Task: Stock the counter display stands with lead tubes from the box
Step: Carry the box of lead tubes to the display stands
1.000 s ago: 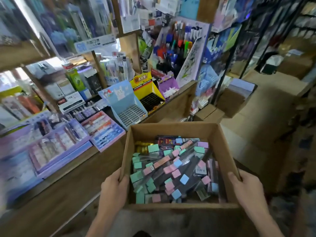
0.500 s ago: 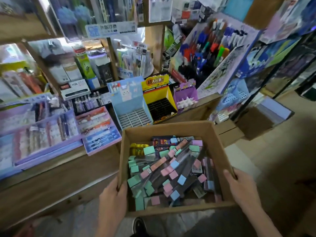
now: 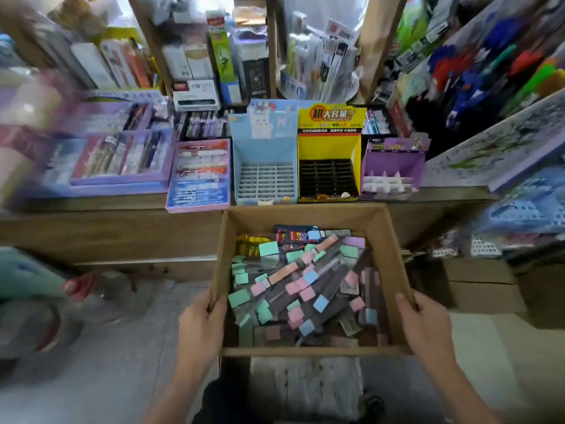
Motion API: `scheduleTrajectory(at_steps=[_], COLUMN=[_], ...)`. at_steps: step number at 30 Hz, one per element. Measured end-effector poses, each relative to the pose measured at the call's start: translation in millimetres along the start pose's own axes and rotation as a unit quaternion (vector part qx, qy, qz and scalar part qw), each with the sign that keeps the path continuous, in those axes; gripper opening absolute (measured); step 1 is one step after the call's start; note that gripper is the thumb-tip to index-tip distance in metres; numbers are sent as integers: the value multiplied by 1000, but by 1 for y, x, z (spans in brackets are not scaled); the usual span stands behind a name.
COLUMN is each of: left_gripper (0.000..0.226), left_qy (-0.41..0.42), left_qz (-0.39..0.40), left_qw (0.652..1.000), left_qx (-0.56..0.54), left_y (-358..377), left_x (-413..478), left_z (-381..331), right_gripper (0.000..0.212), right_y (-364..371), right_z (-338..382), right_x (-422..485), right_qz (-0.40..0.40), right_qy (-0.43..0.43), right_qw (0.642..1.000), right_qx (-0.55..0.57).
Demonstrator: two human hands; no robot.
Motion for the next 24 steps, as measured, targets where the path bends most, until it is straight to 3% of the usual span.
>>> scheduleTrajectory(at_steps=[5,24], left_gripper=[27,23], left_qy=[23,7], left_qz=[-9,-3], left_qw=[1000,1000], left_qx=[14,17], left_y=[24,58], left_x=[1,70], left_z=[8,40], right_gripper=[19,13], right_y=[4,52], right_z=[-11,-22], right_x=[24,74], right_qz=[33,17], right_qy=[-24,-22], right_qw=[999,995], right_qx=[34,99])
Point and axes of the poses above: each hand's wrist, its own x-axis towards the middle knuckle, its own y-axis out of the palm, z = x × y, the point moved 4 cm from there along x, towards the middle knuckle, and after that the axes turned 4 degrees about z, right-handed, at the moved point
